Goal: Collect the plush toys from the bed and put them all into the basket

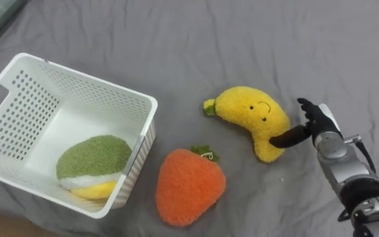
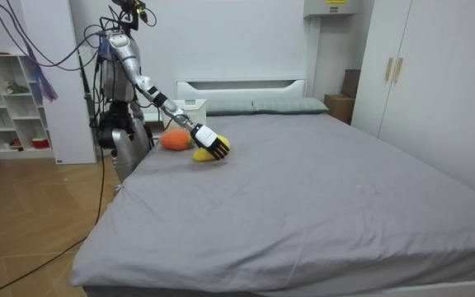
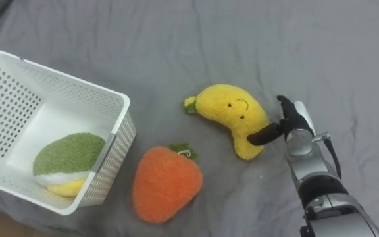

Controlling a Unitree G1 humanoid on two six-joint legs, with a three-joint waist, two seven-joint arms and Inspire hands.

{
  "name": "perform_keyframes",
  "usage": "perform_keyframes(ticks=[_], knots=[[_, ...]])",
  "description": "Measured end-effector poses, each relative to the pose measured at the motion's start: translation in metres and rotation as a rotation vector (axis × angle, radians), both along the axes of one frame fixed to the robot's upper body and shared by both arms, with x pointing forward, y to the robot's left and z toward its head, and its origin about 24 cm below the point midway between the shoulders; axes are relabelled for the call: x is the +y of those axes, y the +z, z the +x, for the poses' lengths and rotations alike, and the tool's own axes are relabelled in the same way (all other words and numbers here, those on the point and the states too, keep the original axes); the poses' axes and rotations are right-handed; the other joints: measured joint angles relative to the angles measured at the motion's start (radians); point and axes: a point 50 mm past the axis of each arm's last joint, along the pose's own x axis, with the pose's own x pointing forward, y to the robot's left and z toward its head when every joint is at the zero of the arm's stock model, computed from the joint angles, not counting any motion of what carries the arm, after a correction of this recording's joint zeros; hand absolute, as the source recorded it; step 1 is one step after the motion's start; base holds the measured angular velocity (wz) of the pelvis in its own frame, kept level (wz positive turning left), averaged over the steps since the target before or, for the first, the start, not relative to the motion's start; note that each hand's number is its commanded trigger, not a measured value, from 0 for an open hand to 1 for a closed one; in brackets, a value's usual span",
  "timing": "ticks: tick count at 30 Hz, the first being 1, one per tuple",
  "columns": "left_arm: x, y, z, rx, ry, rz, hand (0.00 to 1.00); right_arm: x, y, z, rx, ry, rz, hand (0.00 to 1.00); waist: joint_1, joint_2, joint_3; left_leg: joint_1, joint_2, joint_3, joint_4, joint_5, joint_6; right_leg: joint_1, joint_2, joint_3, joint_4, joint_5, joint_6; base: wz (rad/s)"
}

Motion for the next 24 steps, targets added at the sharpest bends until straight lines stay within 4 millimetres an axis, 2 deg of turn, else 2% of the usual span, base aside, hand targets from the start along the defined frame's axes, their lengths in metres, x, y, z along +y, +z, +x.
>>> perform_keyframes(ticks=[9, 18, 21, 22, 23, 24], knots=[[-0.002, 0.001, 0.009, -0.016, -0.01, -0.015, 0.0, 0.0, 0.002, 0.001, -0.008, -0.001, 0.009, 0.0, 0.022, 0.005, 0.0037, -0.014, 0.0, 0.009, 0.0, 0.0, 0.0, -0.017, -0.001, -0.003, 0.0, 0.0, 0.0, -0.03], [-0.003, 0.0, 0.007, -0.002, -0.01, -0.026, 0.0, 0.005, 0.015, 0.013, -0.045, 0.025, -0.003, 0.0, 0.03, 0.006, 0.0051, -0.031, -0.001, 0.007, -0.001, 0.0, 0.0, -0.036, -0.002, -0.005, 0.002, 0.0, 0.0, 0.0], [-0.005, 0.001, 0.013, -0.013, -0.023, -0.025, 0.0, 0.009, 0.016, 0.015, -0.044, 0.047, -0.011, 0.01, 0.045, 0.007, 0.0147, -0.032, -0.001, 0.008, -0.001, 0.0, 0.0, -0.037, -0.002, -0.005, 0.003, 0.0, 0.0, -0.01], [-0.006, 0.002, 0.016, -0.015, -0.039, -0.023, 0.0, 0.012, 0.016, 0.016, -0.037, 0.068, -0.021, 0.22, 0.048, 0.009, 0.0163, -0.033, -0.001, 0.008, -0.001, 0.0, 0.0, -0.038, -0.003, -0.006, 0.003, 0.0, 0.0, 0.0], [-0.006, 0.002, 0.017, -0.016, -0.048, -0.022, 0.0, 0.013, 0.015, 0.016, -0.031, 0.08, -0.025, 0.54, 0.051, 0.009, 0.0165, -0.034, -0.001, 0.008, -0.001, 0.0, 0.0, -0.038, -0.003, -0.007, 0.003, 0.0, 0.0, 0.06], [-0.007, 0.002, 0.019, -0.02, -0.056, -0.02, 0.0, 0.016, 0.014, 0.016, -0.02, 0.104, -0.037, 0.71, 0.053, 0.01, 0.0167, -0.036, -0.001, 0.007, -0.001, 0.0, 0.0, -0.039, -0.003, -0.011, 0.003, 0.0, 0.0, 0.06]])
